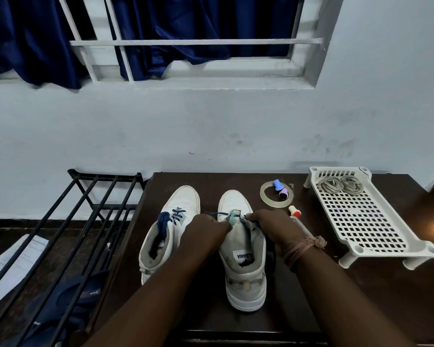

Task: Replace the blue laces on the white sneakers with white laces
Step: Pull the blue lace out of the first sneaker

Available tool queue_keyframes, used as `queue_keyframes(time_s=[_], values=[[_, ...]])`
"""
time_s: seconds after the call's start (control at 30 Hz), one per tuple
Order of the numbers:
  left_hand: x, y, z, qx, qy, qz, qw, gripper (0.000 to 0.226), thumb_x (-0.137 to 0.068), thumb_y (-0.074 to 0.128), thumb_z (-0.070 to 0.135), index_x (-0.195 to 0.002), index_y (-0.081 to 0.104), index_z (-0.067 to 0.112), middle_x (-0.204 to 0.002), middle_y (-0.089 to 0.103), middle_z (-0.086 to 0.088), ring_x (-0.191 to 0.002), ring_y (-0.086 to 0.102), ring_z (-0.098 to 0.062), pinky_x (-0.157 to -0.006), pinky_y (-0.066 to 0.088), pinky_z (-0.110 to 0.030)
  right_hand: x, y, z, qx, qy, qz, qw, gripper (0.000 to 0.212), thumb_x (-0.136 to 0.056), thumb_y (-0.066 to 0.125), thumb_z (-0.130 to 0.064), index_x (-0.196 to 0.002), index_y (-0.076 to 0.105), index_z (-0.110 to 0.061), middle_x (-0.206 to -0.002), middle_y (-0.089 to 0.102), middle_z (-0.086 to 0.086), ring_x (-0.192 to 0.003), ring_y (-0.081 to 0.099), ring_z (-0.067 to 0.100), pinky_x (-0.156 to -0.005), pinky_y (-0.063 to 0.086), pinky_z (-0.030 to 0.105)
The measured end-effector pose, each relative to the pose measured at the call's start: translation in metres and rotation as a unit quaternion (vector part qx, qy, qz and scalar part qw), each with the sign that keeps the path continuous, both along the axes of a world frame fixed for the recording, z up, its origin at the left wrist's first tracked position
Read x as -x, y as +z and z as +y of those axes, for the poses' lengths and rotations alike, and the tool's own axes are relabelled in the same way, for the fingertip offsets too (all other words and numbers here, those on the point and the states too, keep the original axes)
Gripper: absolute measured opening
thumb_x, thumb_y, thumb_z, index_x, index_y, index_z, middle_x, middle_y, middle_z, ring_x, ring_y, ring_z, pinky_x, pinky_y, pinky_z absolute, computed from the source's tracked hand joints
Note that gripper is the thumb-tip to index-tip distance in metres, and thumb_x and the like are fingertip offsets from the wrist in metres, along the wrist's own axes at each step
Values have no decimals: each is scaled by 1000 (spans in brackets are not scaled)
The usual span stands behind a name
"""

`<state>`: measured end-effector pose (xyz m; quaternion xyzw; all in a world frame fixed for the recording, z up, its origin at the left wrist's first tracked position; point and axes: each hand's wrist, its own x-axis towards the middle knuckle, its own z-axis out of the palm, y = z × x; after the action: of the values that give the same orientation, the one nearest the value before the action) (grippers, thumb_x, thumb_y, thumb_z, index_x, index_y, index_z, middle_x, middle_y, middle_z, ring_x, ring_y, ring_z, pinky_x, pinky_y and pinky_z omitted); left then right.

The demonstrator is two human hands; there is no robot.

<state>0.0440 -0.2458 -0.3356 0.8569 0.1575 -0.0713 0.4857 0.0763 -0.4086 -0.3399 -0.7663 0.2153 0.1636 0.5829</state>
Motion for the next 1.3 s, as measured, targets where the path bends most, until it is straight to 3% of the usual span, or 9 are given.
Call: queue_keyframes(time_s=[0.13,0.23,0.37,0.53,0.73,0.97,1.1,1.2,1.3], values=[[0,-6,2,-37,-15,-5,999,32,-83,67,27,-58,51,13,-60,53,-6,-69,55,-29,-56,32,-30,2,-1,-2,-46,46,6,998,13,-72,67,-24,-67,70,-12,-94,69,12,-84,65,27,-92,54,47],[1,-7,3,-37,-19,-16,999,26,-74,63,31,-59,54,11,-57,52,1,-66,52,-25,-58,34,-31,6,16,-3,-91,11,-31,995,4,-78,57,-19,-76,59,-16,-82,59,6,-73,56,21,-76,52,37],[0,-3,4,-40,-13,-33,999,40,-62,55,39,-75,65,2,-69,66,-12,-74,63,-28,-64,45,-34,2,34,-3,-146,-48,-40,987,24,-74,52,-21,-50,46,-20,-54,46,1,-44,40,16,-51,28,27],[-1,-2,4,-46,-9,-49,998,43,-61,55,40,-73,63,0,-65,61,-11,-71,62,-28,-67,50,-41,6,56,-8,-212,-22,-73,974,18,-74,50,-27,-62,39,-21,-51,28,-3,-47,16,15,-53,9,30],[-1,2,3,-46,-7,-68,997,36,-63,56,43,-59,56,7,-55,54,-7,-59,52,-20,-57,41,-34,17,84,-14,-247,29,-121,961,22,-86,46,-21,-65,42,-16,-56,26,-1,-49,18,14,-57,9,33],[-2,15,2,-58,-22,-123,990,18,-87,69,32,-103,66,24,-92,68,13,-94,64,-10,-84,49,-26,32,90,-18,-84,116,-244,959,36,-91,56,-14,-55,51,-17,-56,39,-1,-51,35,13,-53,30,29],[-1,27,4,-53,-139,-286,947,47,-81,72,36,-127,65,32,-123,67,15,-118,60,-4,-103,47,-31,38,91,-20,7,185,-308,933,19,-91,63,-16,-74,66,-9,-61,51,2,-58,44,8,-55,38,24],[7,42,5,-72,-162,-358,917,13,-88,65,28,-97,75,27,-91,73,15,-91,66,-3,-84,52,-36,40,96,-21,4,213,-330,920,13,-91,66,-12,-79,69,-8,-70,62,11,-63,52,5,-60,42,19],[15,50,9,-39,-138,-324,935,14,-94,62,24,-84,71,23,-75,70,10,-74,65,-6,-70,50,-32,39,91,-23,38,208,-374,903,10,-89,69,-12,-79,70,-13,-77,68,9,-71,62,14,-71,51,30]])
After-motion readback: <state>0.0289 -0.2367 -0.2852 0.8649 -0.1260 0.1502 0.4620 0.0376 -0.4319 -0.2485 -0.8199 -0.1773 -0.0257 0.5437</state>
